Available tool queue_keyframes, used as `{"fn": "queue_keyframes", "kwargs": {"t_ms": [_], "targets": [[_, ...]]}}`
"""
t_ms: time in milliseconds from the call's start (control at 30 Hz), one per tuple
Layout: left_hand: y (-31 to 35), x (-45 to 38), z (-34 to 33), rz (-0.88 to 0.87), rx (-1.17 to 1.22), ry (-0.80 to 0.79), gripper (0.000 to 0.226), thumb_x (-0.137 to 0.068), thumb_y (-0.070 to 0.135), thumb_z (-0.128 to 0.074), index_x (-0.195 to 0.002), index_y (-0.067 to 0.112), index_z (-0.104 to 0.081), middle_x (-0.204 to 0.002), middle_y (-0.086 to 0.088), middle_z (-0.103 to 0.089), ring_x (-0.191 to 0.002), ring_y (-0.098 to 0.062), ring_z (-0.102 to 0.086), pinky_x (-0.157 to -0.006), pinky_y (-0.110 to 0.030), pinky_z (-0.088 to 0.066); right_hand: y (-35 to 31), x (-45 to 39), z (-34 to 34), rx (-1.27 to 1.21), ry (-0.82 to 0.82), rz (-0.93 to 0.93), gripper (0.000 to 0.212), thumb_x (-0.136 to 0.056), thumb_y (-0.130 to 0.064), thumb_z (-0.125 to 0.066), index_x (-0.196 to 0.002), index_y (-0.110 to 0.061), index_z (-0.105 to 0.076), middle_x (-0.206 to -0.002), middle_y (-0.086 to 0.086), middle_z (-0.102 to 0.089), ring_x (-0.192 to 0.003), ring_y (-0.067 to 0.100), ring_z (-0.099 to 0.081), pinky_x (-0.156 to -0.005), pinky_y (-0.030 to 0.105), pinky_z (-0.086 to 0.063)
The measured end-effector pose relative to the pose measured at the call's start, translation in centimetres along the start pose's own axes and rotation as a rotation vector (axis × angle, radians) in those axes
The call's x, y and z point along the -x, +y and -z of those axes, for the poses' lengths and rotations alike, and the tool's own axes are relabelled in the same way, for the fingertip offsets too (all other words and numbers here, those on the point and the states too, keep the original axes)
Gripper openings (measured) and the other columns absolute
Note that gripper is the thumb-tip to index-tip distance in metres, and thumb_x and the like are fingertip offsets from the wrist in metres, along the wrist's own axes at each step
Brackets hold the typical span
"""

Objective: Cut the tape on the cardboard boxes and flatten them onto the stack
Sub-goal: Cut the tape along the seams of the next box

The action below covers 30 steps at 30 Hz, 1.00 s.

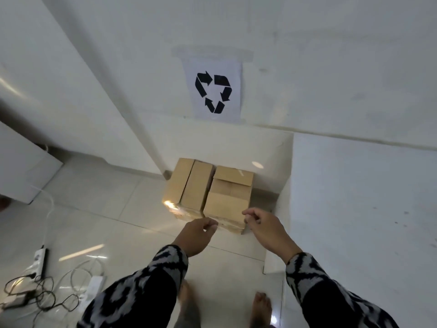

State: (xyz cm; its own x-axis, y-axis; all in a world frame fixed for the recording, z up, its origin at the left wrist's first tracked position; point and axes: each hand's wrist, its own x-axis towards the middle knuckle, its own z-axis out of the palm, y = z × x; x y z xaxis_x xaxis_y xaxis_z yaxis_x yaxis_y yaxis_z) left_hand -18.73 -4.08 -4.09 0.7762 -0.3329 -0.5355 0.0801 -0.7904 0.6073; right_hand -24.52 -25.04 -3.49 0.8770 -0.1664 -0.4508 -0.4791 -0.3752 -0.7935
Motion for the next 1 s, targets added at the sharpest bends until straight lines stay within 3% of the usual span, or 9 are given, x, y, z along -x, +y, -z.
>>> {"fn": "queue_keyframes", "kwargs": {"t_ms": [233, 367, 500, 633, 800, 867, 933, 1000], "targets": [[-7.4, -11.9, 4.0, -0.035, 0.006, -0.164, 0.025, -0.101, 0.030, -0.050, -0.121, 0.022, -0.064, -0.118, 0.010, -0.062, -0.112, -0.007, -0.055, -0.092, -0.017, -0.035, 0.3, -9.2, -6.1, -0.014, 0.061, -0.229, 0.017, -0.101, -0.030, -0.047, -0.110, -0.036, -0.060, -0.106, -0.013, -0.065, -0.097, 0.010, -0.063, -0.076, 0.017, -0.043], [-10.9, -18.2, 3.2, 0.036, 0.041, -0.173, 0.027, -0.101, 0.028, -0.049, -0.125, 0.021, -0.060, -0.118, 0.006, -0.063, -0.111, -0.012, -0.057, -0.090, -0.019, -0.037, 3.3, -14.3, -8.8, -0.104, 0.132, -0.403, 0.015, -0.102, -0.028, -0.047, -0.110, -0.031, -0.058, -0.101, -0.009, -0.067, -0.090, 0.016, -0.067, -0.065, 0.015, -0.044], [-14.7, -24.5, -0.5, 0.111, -0.032, -0.259, 0.042, -0.100, 0.032, -0.052, -0.140, 0.017, -0.048, -0.137, -0.003, -0.054, -0.120, -0.021, -0.054, -0.102, -0.028, -0.039, 9.4, -19.8, -11.5, -0.165, 0.137, -0.601, 0.019, -0.099, -0.032, -0.049, -0.109, -0.025, -0.063, -0.105, -0.001, -0.068, -0.091, 0.019, -0.065, -0.079, 0.031, -0.050], [-18.4, -31.5, -5.3, 0.187, -0.005, -0.197, 0.065, -0.098, 0.040, -0.053, -0.152, 0.015, -0.028, -0.155, -0.004, -0.034, -0.141, -0.021, -0.035, -0.115, -0.034, -0.029, 16.4, -27.0, -14.0, -0.087, 0.168, -0.670, 0.049, -0.098, -0.041, -0.053, -0.140, -0.016, -0.047, -0.137, 0.006, -0.055, -0.124, 0.025, -0.052, -0.099, 0.033, -0.040], [-21.9, -39.3, -11.4, 0.139, 0.003, 0.004, 0.064, -0.096, 0.032, -0.056, -0.149, 0.009, -0.027, -0.148, -0.011, -0.040, -0.134, -0.035, -0.039, -0.109, -0.044, -0.035, 23.7, -34.4, -16.4, -0.236, 0.283, -0.722, 0.094, -0.085, -0.061, -0.064, -0.156, -0.014, -0.021, -0.158, 0.006, -0.031, -0.141, 0.027, -0.036, -0.113, 0.037, -0.033], [-22.5, -41.3, -13.3, 0.190, -0.050, 0.048, 0.069, -0.098, 0.034, -0.051, -0.151, 0.003, -0.019, -0.150, -0.015, -0.036, -0.132, -0.037, -0.037, -0.112, -0.042, -0.028, 26.1, -36.4, -16.9, -0.301, 0.278, -0.724, 0.105, -0.071, -0.077, -0.065, -0.153, -0.021, -0.030, -0.150, 0.001, -0.043, -0.133, 0.025, -0.047, -0.110, 0.039, -0.038], [-22.5, -42.4, -14.1, 0.267, -0.089, 0.071, 0.070, -0.098, 0.039, -0.049, -0.150, 0.001, -0.021, -0.146, -0.019, -0.038, -0.129, -0.038, -0.038, -0.112, -0.043, -0.026, 27.7, -37.4, -17.2, -0.376, 0.276, -0.710, 0.106, -0.056, -0.087, -0.065, -0.142, -0.028, -0.048, -0.130, -0.005, -0.060, -0.116, 0.020, -0.059, -0.103, 0.038, -0.046], [-22.1, -42.9, -13.9, 0.307, -0.049, 0.057, 0.059, -0.097, 0.038, -0.051, -0.143, 0.005, -0.034, -0.138, -0.018, -0.041, -0.123, -0.038, -0.040, -0.107, -0.043, -0.030, 27.8, -37.0, -17.2, -0.406, 0.310, -0.680, 0.083, -0.068, -0.079, -0.066, -0.134, -0.030, -0.056, -0.119, -0.008, -0.065, -0.109, 0.016, -0.061, -0.097, 0.034, -0.047]]}}
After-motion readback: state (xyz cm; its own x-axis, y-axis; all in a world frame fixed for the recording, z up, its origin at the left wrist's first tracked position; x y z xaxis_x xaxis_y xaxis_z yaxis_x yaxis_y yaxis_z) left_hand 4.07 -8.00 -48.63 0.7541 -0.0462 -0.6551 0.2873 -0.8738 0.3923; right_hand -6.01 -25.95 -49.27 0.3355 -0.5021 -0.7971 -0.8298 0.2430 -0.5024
